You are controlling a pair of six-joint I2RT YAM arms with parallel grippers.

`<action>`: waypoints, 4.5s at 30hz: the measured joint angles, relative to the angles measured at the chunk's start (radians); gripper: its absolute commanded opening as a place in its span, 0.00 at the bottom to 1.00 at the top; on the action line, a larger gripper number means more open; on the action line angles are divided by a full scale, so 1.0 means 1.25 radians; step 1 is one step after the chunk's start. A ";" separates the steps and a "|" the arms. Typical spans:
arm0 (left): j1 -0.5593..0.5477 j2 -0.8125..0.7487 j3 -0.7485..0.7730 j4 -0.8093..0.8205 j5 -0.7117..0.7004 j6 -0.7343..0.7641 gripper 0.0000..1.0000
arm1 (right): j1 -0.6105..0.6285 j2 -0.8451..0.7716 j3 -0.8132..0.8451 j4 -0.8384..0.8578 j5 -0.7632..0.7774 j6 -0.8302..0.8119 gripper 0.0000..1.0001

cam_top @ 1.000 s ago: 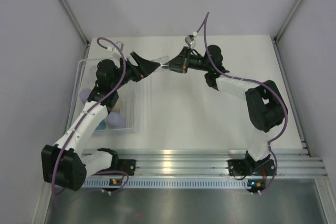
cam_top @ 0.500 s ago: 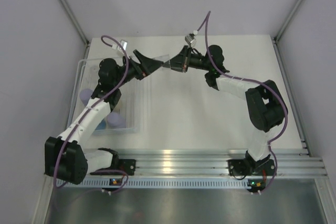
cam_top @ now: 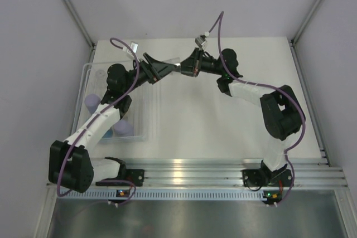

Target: Load the cups into the dish rack

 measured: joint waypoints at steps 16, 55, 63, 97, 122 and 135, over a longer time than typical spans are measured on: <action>-0.003 -0.010 -0.043 0.075 0.004 -0.043 0.00 | 0.001 0.002 -0.026 0.036 -0.004 0.025 0.06; 0.280 0.281 0.540 -0.625 -0.319 0.469 0.00 | -0.002 -0.111 -0.124 -0.183 -0.007 -0.248 0.49; 0.099 0.444 0.723 -0.801 -0.563 0.620 0.00 | -0.009 -0.145 -0.171 -0.243 -0.003 -0.301 0.49; 0.125 0.551 0.522 -0.746 -0.690 0.602 0.00 | -0.018 -0.164 -0.205 -0.282 -0.005 -0.330 0.50; 0.137 0.574 0.506 -0.737 -0.715 0.609 0.98 | -0.019 -0.164 -0.205 -0.300 -0.010 -0.340 0.51; 0.130 0.477 0.499 -0.739 -0.663 0.610 0.98 | -0.020 -0.163 -0.164 -0.342 -0.013 -0.365 0.51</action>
